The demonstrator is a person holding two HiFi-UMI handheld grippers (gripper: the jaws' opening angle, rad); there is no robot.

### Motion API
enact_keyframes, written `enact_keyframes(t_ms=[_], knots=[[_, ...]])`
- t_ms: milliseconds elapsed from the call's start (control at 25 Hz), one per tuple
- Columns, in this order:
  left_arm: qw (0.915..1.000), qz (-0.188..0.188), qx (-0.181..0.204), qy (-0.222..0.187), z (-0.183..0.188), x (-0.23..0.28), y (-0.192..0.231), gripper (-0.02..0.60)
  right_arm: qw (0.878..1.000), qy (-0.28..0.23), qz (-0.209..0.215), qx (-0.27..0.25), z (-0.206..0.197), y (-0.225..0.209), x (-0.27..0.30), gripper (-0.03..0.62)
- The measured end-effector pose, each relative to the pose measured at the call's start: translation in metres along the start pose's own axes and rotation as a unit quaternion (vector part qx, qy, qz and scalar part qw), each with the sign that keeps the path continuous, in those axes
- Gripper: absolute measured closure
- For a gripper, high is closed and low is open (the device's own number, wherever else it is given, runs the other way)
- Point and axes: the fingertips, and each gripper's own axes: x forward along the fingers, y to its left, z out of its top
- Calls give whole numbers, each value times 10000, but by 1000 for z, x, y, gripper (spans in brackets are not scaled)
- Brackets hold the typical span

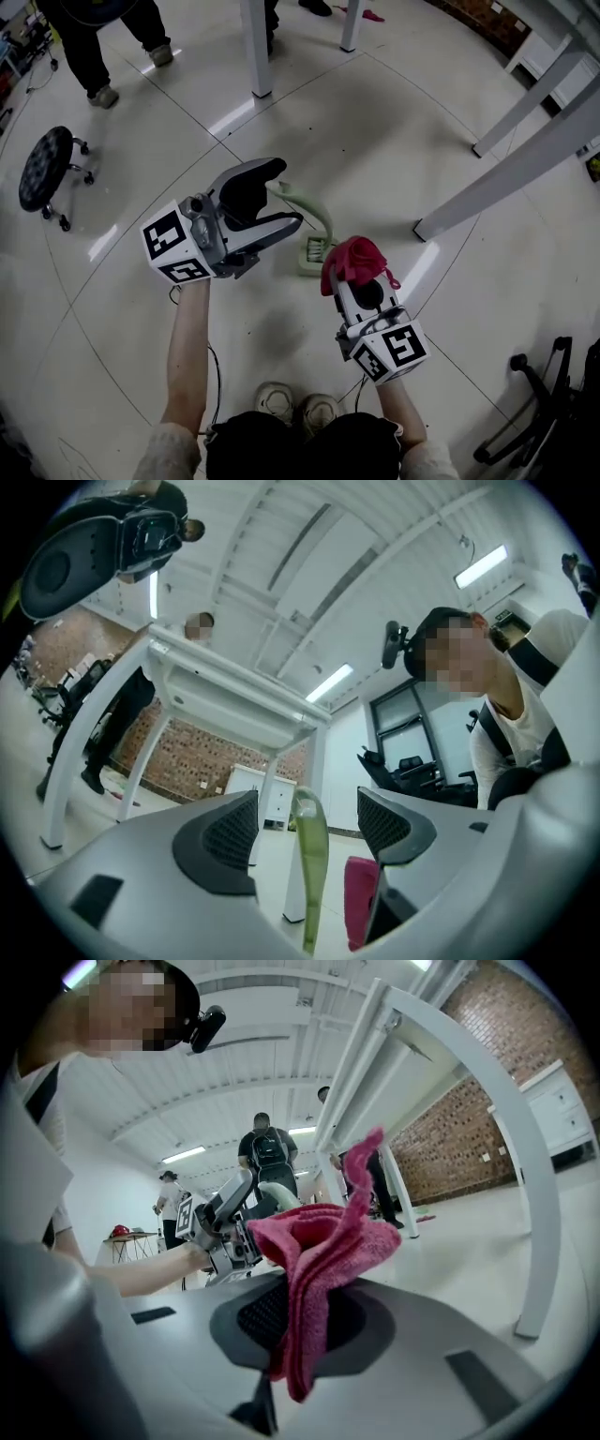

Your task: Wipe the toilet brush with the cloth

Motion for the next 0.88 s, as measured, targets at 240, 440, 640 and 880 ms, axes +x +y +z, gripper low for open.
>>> enact_keyframes(t_ms=[240,440,640,880], knots=[[9997,-94,5,227,3,19,6,463,10000,-33,-5,-86,45,-8,6,563],[9979,-2,-504,409,89,85,-3,472,9984,352,-432,16,178,-3,-7,562],[9970,6,-672,378,309,169,-46,472,9977,273,-619,-2,414,50,-40,562],[9970,328,-617,343,563,218,-110,472,9980,137,-595,-172,660,147,-75,562]])
